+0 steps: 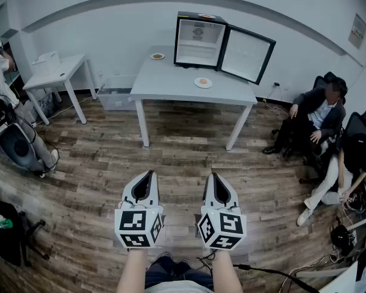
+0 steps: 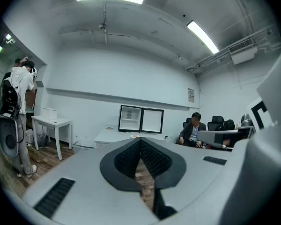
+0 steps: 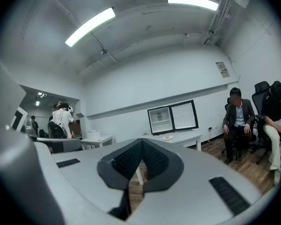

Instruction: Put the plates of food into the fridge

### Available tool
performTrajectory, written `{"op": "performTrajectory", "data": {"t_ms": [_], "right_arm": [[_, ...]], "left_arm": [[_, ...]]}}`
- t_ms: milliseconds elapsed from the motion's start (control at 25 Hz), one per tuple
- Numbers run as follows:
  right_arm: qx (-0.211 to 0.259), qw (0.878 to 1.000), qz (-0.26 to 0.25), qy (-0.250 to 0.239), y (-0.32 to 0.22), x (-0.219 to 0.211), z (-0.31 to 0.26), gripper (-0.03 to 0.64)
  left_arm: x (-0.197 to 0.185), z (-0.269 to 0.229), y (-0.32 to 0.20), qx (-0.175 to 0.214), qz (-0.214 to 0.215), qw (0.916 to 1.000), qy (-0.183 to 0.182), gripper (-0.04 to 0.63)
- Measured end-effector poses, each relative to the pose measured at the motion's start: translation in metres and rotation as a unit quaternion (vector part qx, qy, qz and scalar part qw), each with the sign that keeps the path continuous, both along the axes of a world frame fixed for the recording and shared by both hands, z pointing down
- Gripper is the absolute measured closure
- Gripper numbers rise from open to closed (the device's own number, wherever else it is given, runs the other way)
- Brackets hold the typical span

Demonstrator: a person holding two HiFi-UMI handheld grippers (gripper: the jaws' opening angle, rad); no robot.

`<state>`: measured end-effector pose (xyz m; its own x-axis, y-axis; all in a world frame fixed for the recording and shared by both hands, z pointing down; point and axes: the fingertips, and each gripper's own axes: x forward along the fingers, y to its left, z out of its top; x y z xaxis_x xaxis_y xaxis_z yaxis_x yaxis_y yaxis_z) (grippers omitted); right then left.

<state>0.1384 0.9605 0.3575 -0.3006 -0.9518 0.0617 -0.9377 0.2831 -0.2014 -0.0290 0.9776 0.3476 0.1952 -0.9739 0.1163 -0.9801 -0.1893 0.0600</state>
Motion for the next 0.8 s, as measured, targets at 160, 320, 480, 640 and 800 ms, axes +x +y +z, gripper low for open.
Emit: {"op": "performTrajectory", "data": {"t_ms": [160, 320, 480, 640, 800], "right_arm": [[0.001, 1.0, 0.0, 0.003, 0.003, -0.005, 0.0, 0.603], [0.002, 1.0, 0.002, 0.009, 0.003, -0.005, 0.001, 0.603], [0.002, 1.0, 0.004, 0.004, 0.005, -0.001, 0.0, 0.603], [0.012, 1.0, 0.006, -0.005, 0.006, 0.002, -0.002, 0.603], [0.016, 1.0, 0.007, -0.005, 0.007, 0.011, -0.003, 0.603]], "left_arm": [[-0.004, 0.0, 0.002, 0.002, -0.001, 1.0, -0.004, 0.588], [-0.006, 0.002, 0.002, 0.001, -0.002, 1.0, -0.005, 0.588], [-0.004, 0.002, 0.004, 0.001, -0.002, 1.0, -0.003, 0.588], [-0.001, 0.003, 0.003, 0.0, 0.0, 1.0, -0.002, 0.588], [0.004, 0.006, 0.003, -0.003, -0.001, 1.0, 0.005, 0.588]]}}
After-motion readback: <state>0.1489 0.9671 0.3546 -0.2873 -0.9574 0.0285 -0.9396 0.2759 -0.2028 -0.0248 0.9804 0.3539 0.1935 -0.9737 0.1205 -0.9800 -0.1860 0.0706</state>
